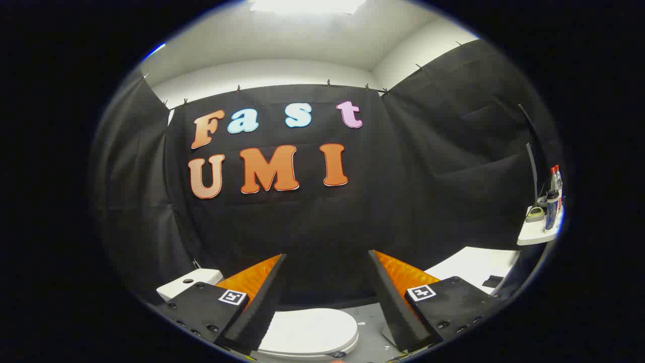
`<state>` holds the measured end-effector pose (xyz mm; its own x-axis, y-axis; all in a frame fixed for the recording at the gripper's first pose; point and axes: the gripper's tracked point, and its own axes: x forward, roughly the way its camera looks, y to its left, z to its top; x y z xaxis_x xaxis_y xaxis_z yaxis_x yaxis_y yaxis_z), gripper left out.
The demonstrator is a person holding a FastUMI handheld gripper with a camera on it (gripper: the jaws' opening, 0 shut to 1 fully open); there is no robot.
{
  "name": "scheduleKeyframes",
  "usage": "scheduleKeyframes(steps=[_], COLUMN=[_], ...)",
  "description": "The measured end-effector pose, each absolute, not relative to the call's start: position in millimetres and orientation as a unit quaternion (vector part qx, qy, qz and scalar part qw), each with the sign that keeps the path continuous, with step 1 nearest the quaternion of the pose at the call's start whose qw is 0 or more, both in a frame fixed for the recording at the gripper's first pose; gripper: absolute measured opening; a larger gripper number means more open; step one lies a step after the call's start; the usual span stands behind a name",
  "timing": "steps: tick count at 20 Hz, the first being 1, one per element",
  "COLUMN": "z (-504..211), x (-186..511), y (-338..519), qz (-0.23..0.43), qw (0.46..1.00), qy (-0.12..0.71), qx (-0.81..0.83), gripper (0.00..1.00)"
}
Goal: Open the toilet lid.
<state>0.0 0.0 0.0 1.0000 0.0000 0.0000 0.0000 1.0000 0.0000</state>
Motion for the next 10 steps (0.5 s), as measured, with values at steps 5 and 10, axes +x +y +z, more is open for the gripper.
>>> scheduleKeyframes(steps=[5, 10], z=[-1, -15], x=[-4, -6], y=[-6, 2], qz=[-0.015, 0.012], qw=[0.999, 1.0], qy=[-0.011, 0.008], qx=[0.029, 0.005], gripper=[0.99, 0.98])
